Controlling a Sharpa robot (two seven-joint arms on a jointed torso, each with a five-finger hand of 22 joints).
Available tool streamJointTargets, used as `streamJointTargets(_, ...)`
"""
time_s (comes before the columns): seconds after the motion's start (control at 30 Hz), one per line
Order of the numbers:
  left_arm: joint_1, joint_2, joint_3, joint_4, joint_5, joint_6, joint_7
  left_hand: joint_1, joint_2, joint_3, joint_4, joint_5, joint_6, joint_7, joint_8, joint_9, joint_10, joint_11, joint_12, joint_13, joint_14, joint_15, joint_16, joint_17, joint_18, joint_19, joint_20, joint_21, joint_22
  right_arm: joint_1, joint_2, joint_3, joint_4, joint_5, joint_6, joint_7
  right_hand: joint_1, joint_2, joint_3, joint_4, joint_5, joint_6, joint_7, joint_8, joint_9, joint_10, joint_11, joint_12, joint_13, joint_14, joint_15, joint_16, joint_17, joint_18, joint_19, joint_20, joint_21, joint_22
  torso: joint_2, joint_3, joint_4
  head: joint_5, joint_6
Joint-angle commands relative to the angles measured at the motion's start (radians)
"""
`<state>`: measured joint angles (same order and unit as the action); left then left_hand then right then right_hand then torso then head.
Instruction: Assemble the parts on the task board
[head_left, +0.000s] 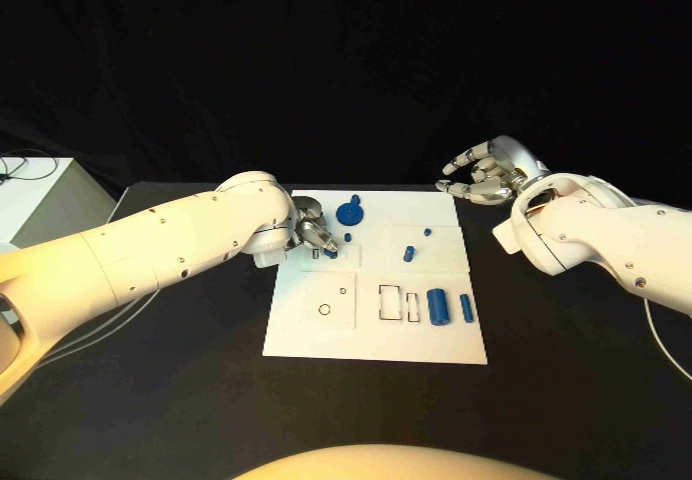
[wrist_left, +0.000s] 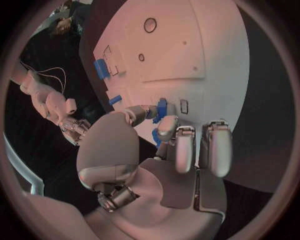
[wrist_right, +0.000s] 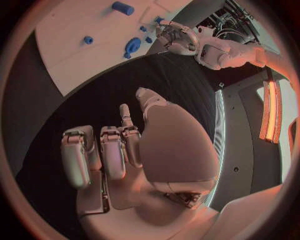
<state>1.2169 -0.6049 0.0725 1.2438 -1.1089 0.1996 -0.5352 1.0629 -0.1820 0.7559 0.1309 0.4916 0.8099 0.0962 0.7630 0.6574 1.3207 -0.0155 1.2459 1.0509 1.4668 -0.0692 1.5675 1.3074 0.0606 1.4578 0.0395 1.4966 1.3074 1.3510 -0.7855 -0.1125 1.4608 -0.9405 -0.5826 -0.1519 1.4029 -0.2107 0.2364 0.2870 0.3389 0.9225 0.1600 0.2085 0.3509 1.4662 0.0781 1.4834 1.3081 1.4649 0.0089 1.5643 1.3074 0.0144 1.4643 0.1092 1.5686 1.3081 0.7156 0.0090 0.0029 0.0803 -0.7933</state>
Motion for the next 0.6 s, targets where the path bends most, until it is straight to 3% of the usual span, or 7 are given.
streamJointTargets(0.03, -0.001, 0.004, -0.001, 0.001, -0.003, 0.017, 0.003, 0.001, 0.007, 0.151, -0.153, 0.006, 0.050, -0.043, 0.003, 0.217, 0.001, -0.007, -0.006, -0.003, 0.104, -0.009, 0.003, 0.263, -0.021, 0.005, -0.005, 0.006, 0.089, 0.000, 0.001, 0.001, 0.001, -0.011, 0.005, 0.003, -0.012, -0.002, 0.006, 0.001, 0.007, -0.009, 0.000, 0.006, 0.001, 0.003, -0.001, -0.005, 0.166, 0.106, -0.005, 0.006, 0.263, -0.014, 0.107, -0.003, 0.002, 0.263, 0.000, 0.0006, 0.0002, -0.001, -0.001)
streamJointTargets(0.6, -0.003, 0.004, -0.003, 0.000, -0.006, 0.027, 0.002, 0.000, 0.007, 0.151, -0.153, 0.005, 0.050, -0.043, 0.002, 0.218, 0.001, -0.007, -0.006, -0.003, 0.104, -0.009, 0.003, 0.263, -0.021, 0.005, -0.005, 0.006, 0.088, 0.000, 0.002, 0.001, 0.001, -0.011, 0.006, 0.003, -0.012, -0.002, 0.006, 0.001, 0.007, -0.009, 0.000, 0.006, 0.001, 0.003, -0.001, -0.005, 0.166, 0.106, -0.005, 0.006, 0.263, -0.014, 0.107, -0.003, 0.002, 0.263, 0.000, 0.0003, 0.0009, -0.002, -0.004)
